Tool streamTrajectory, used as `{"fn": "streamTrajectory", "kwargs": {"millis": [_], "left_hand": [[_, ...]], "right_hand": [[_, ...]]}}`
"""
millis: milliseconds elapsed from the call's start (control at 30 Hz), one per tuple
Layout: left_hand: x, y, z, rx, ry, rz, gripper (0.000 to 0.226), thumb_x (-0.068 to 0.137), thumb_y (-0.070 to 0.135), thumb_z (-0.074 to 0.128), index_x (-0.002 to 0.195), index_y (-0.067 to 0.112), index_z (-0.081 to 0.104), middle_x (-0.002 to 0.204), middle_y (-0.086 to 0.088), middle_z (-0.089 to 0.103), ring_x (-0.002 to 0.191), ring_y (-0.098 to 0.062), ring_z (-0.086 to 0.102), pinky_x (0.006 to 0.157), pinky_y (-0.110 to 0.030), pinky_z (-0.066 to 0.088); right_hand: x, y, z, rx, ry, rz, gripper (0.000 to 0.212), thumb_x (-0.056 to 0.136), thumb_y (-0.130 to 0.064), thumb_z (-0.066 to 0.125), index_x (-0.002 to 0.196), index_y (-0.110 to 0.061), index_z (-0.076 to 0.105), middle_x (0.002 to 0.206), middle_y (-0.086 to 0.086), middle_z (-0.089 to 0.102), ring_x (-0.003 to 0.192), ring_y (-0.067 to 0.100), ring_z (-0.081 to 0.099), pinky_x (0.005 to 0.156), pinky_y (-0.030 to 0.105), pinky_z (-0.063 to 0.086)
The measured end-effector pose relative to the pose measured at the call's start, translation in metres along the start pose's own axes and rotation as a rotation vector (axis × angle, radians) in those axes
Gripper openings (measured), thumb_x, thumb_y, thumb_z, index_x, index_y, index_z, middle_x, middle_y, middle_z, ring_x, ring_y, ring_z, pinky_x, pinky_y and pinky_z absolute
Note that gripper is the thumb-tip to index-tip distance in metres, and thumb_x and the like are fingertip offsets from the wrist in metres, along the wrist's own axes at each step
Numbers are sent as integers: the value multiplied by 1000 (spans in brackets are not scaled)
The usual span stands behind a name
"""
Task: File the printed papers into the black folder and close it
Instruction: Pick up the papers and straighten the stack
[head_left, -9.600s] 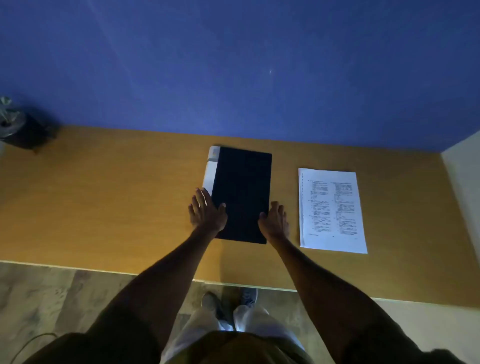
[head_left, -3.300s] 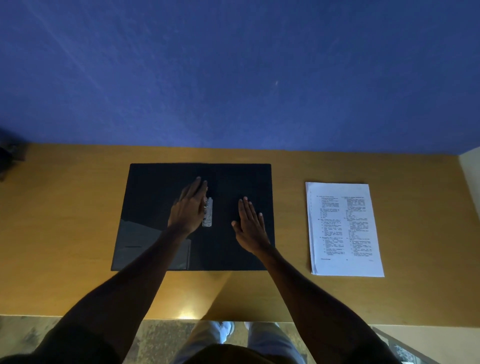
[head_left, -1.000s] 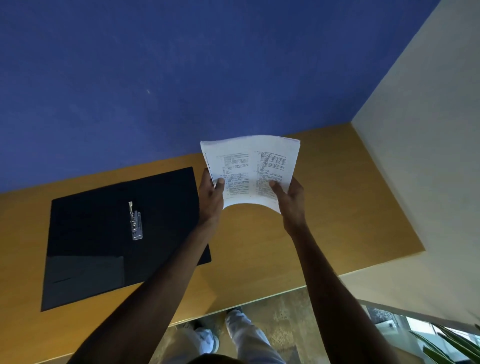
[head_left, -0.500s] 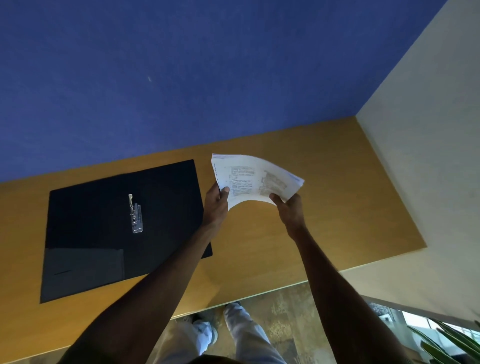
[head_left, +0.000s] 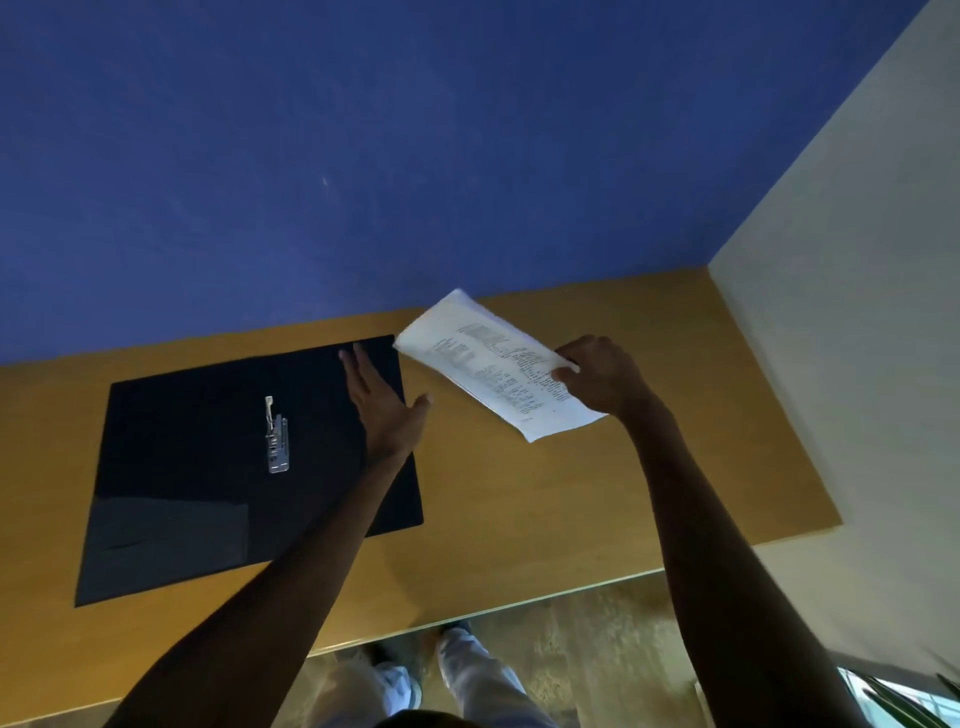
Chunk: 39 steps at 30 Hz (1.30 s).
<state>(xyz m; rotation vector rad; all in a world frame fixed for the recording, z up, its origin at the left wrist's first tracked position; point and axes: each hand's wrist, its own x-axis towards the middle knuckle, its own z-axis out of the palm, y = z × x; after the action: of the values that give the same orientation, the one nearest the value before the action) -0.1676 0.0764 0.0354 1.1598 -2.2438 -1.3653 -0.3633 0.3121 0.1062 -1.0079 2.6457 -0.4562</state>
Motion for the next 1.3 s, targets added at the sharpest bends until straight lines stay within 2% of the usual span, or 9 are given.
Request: {"fn": "streamTrajectory", "kwargs": {"millis": [133, 267, 367, 467, 533, 700, 833, 1067, 1300], "left_hand": [[17, 16, -31, -27, -213, 399, 107, 93, 21, 82, 172, 35, 10, 180, 13, 6, 168, -19, 2, 132, -53, 18], [25, 28, -35, -135, -424, 372, 50, 105, 19, 68, 149, 39, 61, 154, 19, 59, 157, -15, 40, 120, -38, 48], [16, 26, -29, -240, -373, 265, 30, 106, 18, 67, 135, 19, 73, 122, 14, 78, 125, -16, 72, 102, -29, 60], [6, 18, -23, -329, -319, 156, 31, 105, 21, 68, 136, 16, 72, 110, 15, 82, 112, -14, 77, 92, -30, 64], [-1, 13, -20, -391, -328, 110, 28, 106, 18, 67, 134, 20, 71, 115, 15, 82, 113, -13, 77, 88, -27, 64], [-10, 12, -7, -442, -357, 56, 25, 106, 16, 66, 128, 26, 72, 114, 17, 82, 111, -9, 77, 83, -20, 61], [-3, 10, -3, -400, -363, 65, 26, 106, 18, 67, 132, 19, 73, 116, 14, 82, 111, -8, 77, 89, -21, 61], [-2, -12, 16, -307, -431, -8, 34, 103, 25, 72, 137, 18, 72, 125, 4, 80, 118, -15, 75, 105, -39, 59], [1, -13, 18, -248, -419, -35, 37, 105, 27, 69, 140, 15, 71, 125, 5, 79, 114, -8, 75, 97, -27, 59]], "right_hand": [[7, -17, -15, -243, -67, -63, 40, 88, -24, 64, 125, -34, 77, 127, 1, 75, 113, 32, 71, 85, 36, 54], [10, -30, -8, -296, -25, -93, 40, 87, -24, 64, 124, -35, 77, 121, -1, 77, 107, 29, 72, 77, 32, 48], [4, -12, -21, 127, -29, -37, 22, 89, -24, 74, 110, -27, 82, 99, -8, 78, 90, 16, 72, 75, 30, 50], [-24, 24, -33, 843, 96, 114, 23, 89, -9, 82, 112, -11, 83, 106, 3, 83, 93, 15, 75, 81, 31, 59], [-44, 38, -19, 1069, 103, 177, 31, 90, 0, 79, 121, -1, 77, 119, 18, 79, 105, 27, 75, 95, 43, 60], [-55, 42, 53, 1135, 83, 290, 39, 87, -2, 83, 125, -7, 75, 125, 16, 77, 117, 43, 72, 103, 70, 53], [-57, 42, 68, 1135, 192, 321, 35, 91, -1, 79, 119, -21, 77, 120, 12, 80, 113, 37, 75, 99, 65, 58], [-62, 58, 96, 1095, 197, 445, 35, 89, 4, 80, 116, -17, 76, 108, 4, 82, 108, 34, 77, 95, 57, 62], [-60, 59, 90, 1003, 131, 503, 36, 82, 9, 81, 107, -17, 79, 117, 17, 79, 110, 38, 76, 90, 51, 64]]}}
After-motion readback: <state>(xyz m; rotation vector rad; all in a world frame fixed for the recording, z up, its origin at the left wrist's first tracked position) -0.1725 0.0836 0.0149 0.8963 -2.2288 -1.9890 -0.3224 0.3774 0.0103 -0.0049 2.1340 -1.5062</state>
